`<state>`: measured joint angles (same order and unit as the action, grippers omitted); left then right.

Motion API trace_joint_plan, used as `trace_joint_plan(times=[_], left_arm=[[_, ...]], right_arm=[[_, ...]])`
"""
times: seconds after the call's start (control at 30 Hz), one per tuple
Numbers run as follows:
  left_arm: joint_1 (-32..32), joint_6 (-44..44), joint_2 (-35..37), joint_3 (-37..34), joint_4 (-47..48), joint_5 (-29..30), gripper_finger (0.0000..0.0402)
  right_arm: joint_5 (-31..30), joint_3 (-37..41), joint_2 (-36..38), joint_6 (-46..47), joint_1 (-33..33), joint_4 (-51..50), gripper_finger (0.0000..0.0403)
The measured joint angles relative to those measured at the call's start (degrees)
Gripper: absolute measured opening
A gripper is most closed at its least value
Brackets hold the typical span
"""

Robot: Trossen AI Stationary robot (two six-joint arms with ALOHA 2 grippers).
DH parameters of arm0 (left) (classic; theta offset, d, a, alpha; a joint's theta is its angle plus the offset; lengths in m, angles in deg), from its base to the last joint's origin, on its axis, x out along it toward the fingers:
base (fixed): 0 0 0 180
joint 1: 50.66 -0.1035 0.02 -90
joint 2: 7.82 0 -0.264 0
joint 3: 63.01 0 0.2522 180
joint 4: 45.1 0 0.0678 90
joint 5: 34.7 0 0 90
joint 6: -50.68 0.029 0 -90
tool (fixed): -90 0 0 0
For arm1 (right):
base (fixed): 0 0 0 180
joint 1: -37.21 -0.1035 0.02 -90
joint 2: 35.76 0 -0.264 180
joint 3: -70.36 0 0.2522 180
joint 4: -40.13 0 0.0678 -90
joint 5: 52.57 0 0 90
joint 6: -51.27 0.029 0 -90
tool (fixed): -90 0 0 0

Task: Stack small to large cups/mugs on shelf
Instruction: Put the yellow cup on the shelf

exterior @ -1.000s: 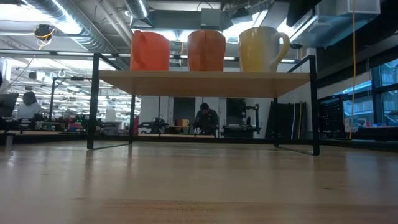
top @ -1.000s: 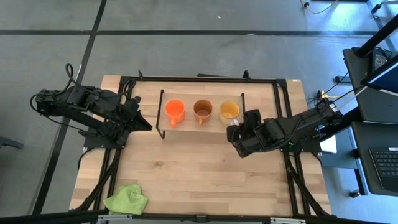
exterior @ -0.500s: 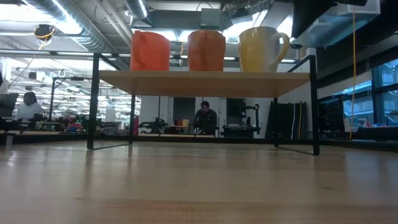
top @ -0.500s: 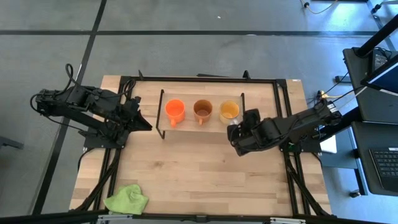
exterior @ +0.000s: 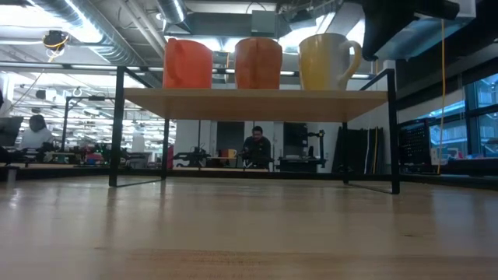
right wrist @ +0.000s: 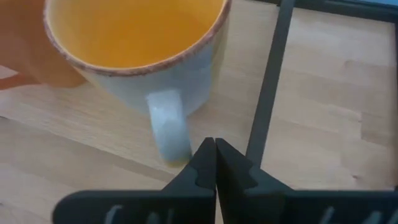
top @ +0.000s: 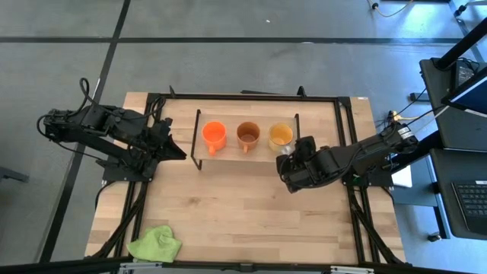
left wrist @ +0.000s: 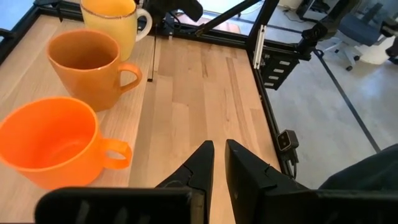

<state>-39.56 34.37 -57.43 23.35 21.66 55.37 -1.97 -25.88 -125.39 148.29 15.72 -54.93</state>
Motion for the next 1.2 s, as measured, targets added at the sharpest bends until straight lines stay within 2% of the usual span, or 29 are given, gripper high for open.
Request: trace_joint_plan(times=[0.43, 0.87, 1.2], left_arm=[[-1.9, -0.2, 0.0, 0.0, 0.0, 0.0, 0.0034], [-3.9, -0.2, -0.8, 0.0, 0.1, -2.6, 0.0034], [-3.9, -0.2, -1.8, 0.0, 0.1, -2.8, 0.0034]], right_arm=[[-1.0, 0.3, 0.0, -3.1, 0.0, 4.8, 0.0], [-1.6, 0.3, 0.0, -5.9, 0.0, 8.8, 0.0], [-2.2, 0.3, 0.0, -6.2, 0.0, 9.2, 0.0]])
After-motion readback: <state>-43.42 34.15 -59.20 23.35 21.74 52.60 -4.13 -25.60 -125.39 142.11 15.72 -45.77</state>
